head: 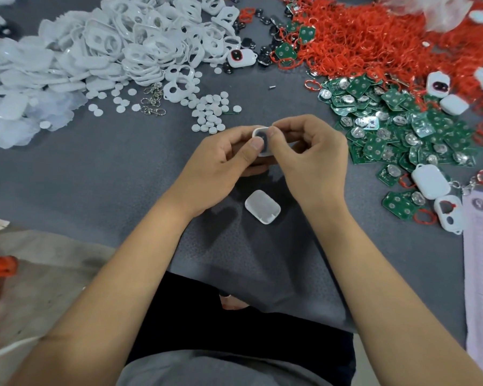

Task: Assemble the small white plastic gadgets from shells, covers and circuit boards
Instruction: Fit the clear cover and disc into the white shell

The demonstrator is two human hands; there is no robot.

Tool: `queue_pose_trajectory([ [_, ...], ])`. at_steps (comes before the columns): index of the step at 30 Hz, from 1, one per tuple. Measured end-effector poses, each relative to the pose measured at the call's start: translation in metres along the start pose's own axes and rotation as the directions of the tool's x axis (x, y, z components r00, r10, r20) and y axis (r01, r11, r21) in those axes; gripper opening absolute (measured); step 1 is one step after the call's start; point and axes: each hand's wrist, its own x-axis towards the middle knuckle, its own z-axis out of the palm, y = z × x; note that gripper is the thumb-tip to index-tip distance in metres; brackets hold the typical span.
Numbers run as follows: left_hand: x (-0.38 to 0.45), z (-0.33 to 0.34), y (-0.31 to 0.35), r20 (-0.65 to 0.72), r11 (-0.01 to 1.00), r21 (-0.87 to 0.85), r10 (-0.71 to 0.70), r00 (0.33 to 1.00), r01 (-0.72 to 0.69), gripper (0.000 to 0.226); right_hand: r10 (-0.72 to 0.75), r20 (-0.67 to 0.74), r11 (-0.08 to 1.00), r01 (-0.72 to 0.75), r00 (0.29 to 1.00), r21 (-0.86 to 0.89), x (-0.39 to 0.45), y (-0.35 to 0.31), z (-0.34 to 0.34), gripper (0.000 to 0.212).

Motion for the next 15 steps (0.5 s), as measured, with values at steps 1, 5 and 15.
queue_pose_trajectory([
  [1,0.0,0.0,0.001,0.0,1.0,0.001,-0.001,1.0,0.001,0.03,0.001,0.003,1.0,-0.001,1.0,-0.006,0.0,-0.001,0.0,0.003],
  [5,-0.001,0.002,0.0,-0.04,1.0,0.012,-0.008,0.999,0.008,0.028,0.001,0.018,0.999,-0.001,1.0,-0.037,-0.004,-0.004,-0.001,0.008],
  [15,0.001,0.011,-0.002,-0.195,0.997,0.075,0.024,0.98,-0.01,0.019,-0.029,0.06,0.998,0.032,0.998,-0.06,-0.009,-0.002,0.0,0.021],
])
